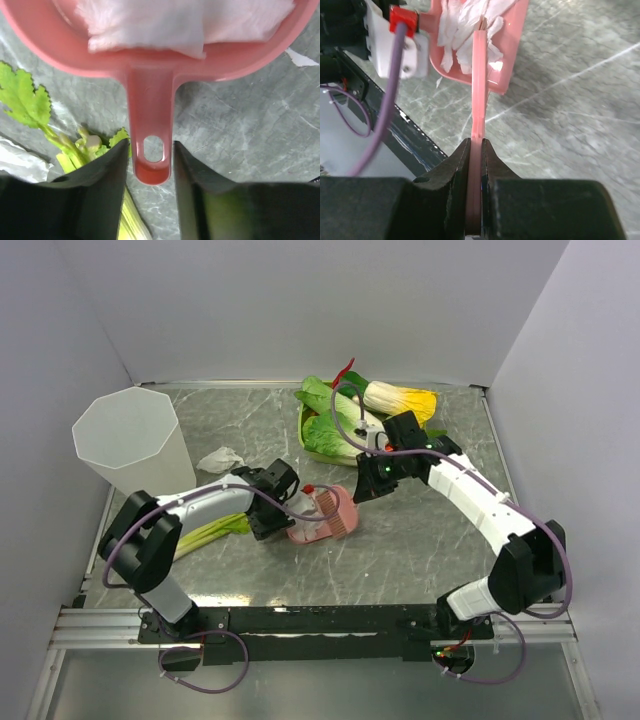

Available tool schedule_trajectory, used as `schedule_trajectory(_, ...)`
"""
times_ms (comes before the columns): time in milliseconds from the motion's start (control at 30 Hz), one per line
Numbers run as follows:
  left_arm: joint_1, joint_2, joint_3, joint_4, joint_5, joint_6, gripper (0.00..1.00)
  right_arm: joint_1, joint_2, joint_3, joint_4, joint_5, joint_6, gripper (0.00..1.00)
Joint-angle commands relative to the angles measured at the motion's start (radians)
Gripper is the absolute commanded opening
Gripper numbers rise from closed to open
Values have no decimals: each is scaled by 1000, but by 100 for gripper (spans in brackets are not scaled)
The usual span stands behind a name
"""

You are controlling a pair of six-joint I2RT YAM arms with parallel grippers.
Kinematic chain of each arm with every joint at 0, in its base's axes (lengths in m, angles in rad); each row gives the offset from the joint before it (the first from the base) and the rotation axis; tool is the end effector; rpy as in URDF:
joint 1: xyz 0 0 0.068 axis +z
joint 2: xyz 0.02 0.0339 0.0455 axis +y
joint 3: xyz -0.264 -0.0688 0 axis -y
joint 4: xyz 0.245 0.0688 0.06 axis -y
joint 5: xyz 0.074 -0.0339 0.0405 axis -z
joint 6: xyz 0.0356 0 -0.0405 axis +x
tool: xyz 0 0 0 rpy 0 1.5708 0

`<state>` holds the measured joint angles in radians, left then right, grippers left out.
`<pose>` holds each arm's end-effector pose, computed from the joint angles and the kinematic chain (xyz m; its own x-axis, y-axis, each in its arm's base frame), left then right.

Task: Sweep away the paper scraps from the table

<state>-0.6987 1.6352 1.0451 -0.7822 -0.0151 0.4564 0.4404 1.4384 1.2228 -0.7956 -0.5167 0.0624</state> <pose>0.2266 -0.1897 0.1830 -0.3914 0.9043 -0.1705 0.9061 0.4110 0.1002 0.2576 0.1408 0.2924 -0.8030 -0.3185 -0.5037 -0.5589 0.6959 0.4509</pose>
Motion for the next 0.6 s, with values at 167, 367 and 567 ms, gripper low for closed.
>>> schedule_trajectory(167,57,-114,-91,139,115,7,61,-26,-145,-26,10,-3,-88,0)
schedule_trajectory(367,59,-89,-99,155,152,13,54,-118,-226,-85,21,-6,-67,0)
schedule_trajectory(567,59,-69,-97,161,188,-1,42,-210,-309,-163,56,-6,-35,0)
